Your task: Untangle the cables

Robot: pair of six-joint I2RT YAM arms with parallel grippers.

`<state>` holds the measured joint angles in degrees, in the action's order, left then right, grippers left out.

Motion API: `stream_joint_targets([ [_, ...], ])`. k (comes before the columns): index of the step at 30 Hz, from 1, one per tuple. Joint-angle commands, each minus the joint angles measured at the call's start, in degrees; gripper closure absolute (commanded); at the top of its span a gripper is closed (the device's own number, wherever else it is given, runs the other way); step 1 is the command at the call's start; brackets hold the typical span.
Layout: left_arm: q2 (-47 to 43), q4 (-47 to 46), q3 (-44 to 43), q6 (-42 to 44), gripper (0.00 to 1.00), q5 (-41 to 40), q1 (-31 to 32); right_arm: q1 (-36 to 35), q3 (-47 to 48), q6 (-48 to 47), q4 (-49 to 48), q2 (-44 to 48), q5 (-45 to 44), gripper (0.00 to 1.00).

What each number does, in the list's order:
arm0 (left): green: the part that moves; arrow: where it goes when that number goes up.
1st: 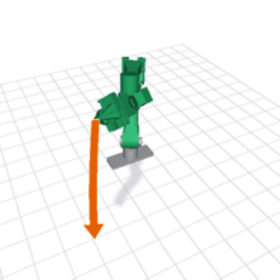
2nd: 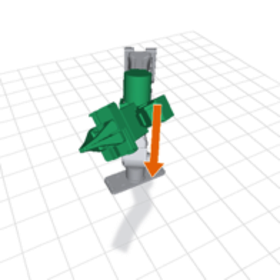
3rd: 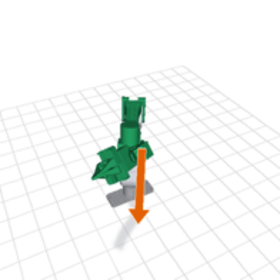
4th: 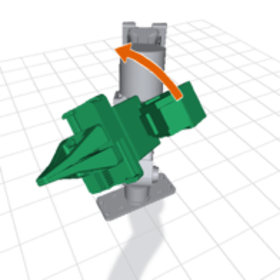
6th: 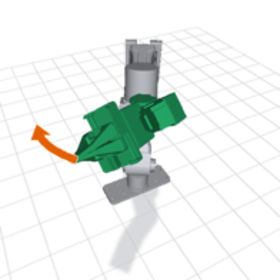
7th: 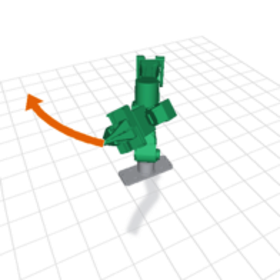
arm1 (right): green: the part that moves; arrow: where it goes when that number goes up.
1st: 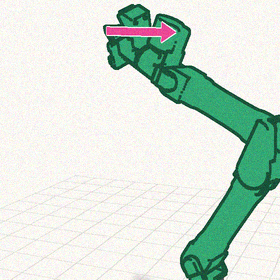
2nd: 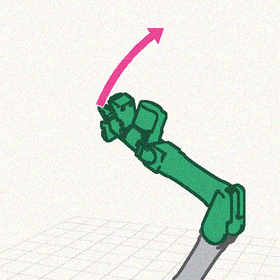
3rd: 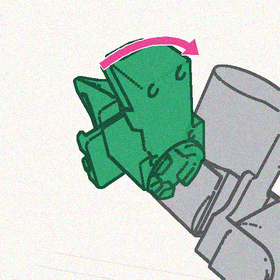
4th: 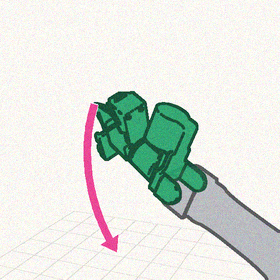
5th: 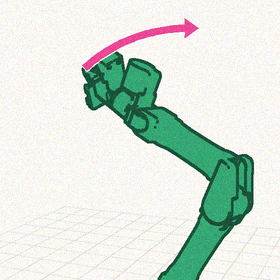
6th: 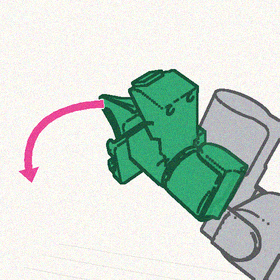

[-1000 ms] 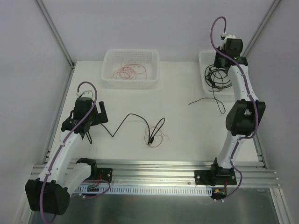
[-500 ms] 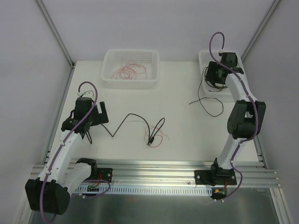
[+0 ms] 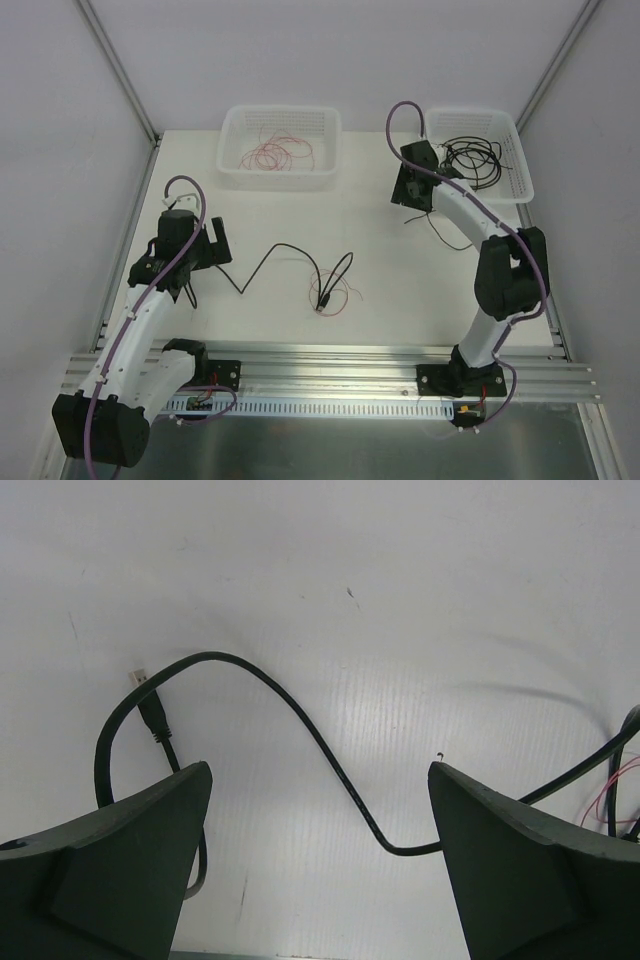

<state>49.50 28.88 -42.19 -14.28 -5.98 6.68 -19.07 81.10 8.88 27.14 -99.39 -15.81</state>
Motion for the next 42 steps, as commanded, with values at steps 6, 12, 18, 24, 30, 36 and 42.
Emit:
stream_joint_targets([
  [6,-1.24,-1.20,0.45,0.13,0.09,1.49,-0.26,-0.09,2.57,19.41,3.71,-9.84,-7.91,0.51],
  [12,-1.42,-1.20,0.45,0.13,0.09,1.93,-0.26,0.08,4.42,24.68,6.26,-14.33,-11.16,0.56],
  [18,-1.51,-1.29,0.53,0.05,0.09,2.20,-0.26,1.14,4.15,27.50,6.17,-16.44,-11.17,0.60],
  [24,-1.51,-1.29,0.53,0.13,0.09,2.55,-0.26,2.11,3.36,28.91,5.21,-17.23,-11.26,0.60],
  [30,-1.51,-1.29,0.53,0.05,0.09,2.64,-0.26,2.63,5.03,28.73,6.35,-18.20,-10.38,0.60],
  [36,-1.42,-1.37,0.53,0.05,0.09,2.90,-0.35,2.63,3.19,28.91,3.10,-15.31,-10.90,0.61],
  [42,-1.51,-1.37,0.53,0.05,0.09,2.99,-0.26,2.81,4.59,30.57,4.14,-14.68,-13.19,0.58],
])
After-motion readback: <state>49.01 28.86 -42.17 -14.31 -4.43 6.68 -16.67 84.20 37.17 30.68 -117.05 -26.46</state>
